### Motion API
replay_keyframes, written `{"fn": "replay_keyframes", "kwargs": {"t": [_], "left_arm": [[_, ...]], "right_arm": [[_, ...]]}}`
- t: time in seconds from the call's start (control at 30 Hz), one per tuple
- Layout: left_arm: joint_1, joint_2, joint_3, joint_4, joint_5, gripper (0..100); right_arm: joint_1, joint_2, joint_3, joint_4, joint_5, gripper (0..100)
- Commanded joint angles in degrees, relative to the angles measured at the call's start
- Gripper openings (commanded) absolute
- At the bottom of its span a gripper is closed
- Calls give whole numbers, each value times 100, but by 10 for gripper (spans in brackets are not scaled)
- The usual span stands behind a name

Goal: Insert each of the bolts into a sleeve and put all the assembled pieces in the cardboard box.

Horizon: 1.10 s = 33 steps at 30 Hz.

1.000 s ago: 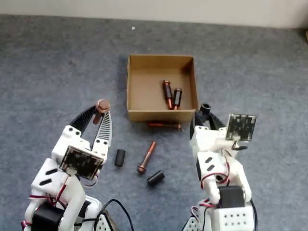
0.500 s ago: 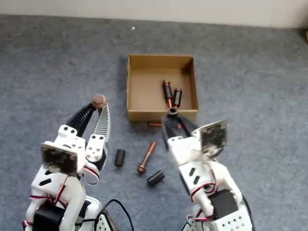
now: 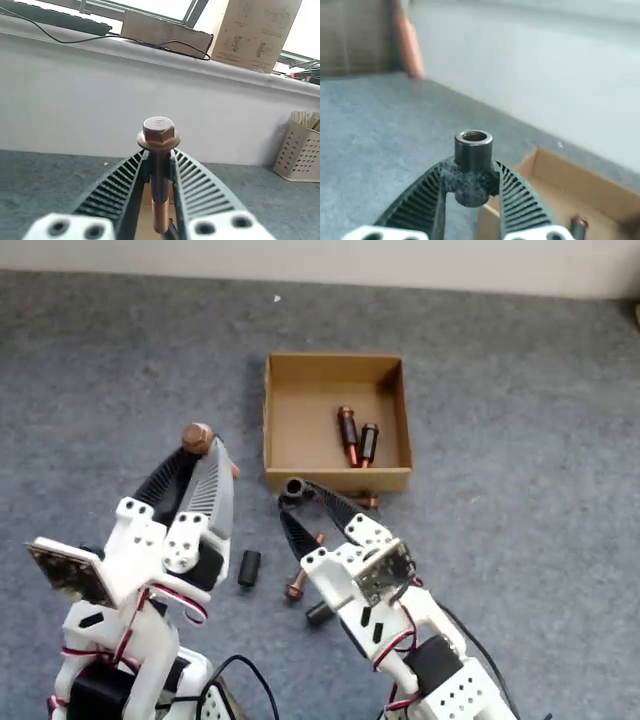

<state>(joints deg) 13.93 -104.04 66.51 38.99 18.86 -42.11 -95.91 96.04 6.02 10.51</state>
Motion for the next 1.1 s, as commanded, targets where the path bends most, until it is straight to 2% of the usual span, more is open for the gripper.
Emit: {"fn": "replay_keyframes", "kwargs": {"t": [0.0,0.17,0.6,0.8,1.07], "left_arm": [[497,-31,57,-202,97,6],[945,-31,224,-211,70,6],[998,-22,233,-211,-88,6],[998,-4,259,-211,-88,6],[998,-31,576,-193,-299,6]], "right_arm": [[-180,-92,699,-321,88,5],[-259,-57,699,-295,88,5],[-277,-48,699,-277,88,5],[-637,-92,699,-4,114,5],[-523,-92,699,-4,114,5]]}}
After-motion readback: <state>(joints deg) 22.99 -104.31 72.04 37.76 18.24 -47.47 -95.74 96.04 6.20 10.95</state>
